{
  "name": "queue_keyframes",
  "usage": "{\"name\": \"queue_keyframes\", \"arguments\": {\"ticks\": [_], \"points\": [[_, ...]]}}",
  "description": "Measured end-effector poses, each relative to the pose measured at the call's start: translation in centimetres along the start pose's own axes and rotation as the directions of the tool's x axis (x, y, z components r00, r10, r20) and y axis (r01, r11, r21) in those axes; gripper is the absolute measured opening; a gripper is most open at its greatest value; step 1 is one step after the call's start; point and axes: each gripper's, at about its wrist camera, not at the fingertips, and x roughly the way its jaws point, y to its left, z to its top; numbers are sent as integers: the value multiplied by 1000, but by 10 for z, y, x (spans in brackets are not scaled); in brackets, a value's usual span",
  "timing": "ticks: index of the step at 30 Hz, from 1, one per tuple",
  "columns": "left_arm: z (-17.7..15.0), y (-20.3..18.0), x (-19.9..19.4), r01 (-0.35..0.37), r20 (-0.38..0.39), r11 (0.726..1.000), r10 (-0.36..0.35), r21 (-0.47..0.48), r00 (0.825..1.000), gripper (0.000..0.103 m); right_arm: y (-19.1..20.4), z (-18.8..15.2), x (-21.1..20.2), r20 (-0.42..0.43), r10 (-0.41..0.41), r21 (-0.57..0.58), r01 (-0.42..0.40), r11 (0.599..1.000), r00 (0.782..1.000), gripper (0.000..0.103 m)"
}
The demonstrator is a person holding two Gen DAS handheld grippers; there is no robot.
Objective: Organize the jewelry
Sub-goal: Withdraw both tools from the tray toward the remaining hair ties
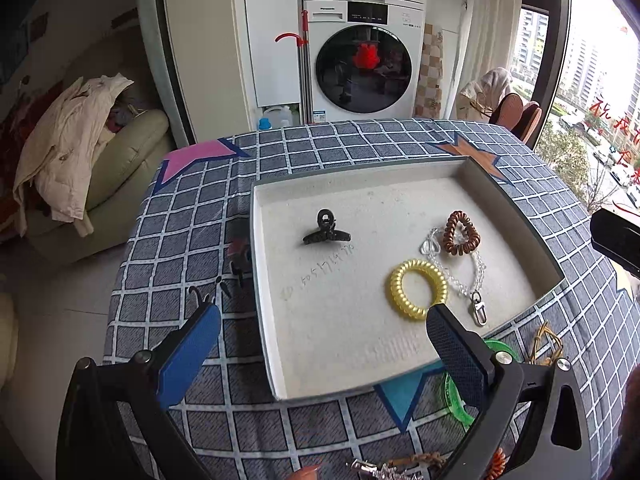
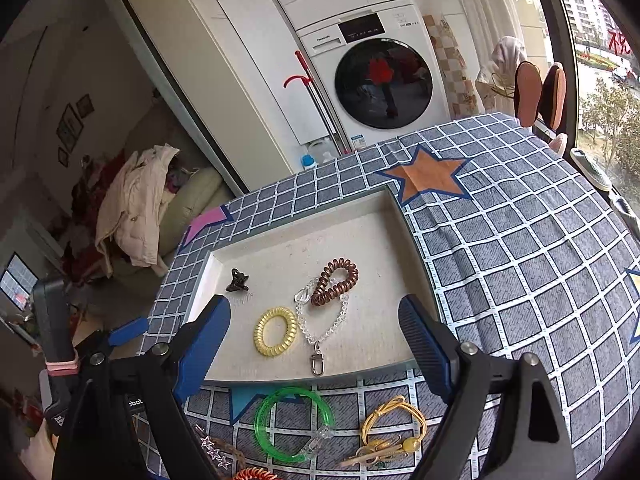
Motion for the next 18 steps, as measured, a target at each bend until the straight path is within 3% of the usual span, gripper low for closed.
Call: {"name": "queue_keyframes", "arguments": {"ticks": [9,18], "points": [[-52,14,-17,27,-62,997,-31,-74,998,103,-1,-22,-20,-99,3,-3,-4,1000,995,88],[-101,20,-20,13,-124,985,-34,-171,992,103,-13,-82,-17,-229,-55,-20,52,998,972,88]]}}
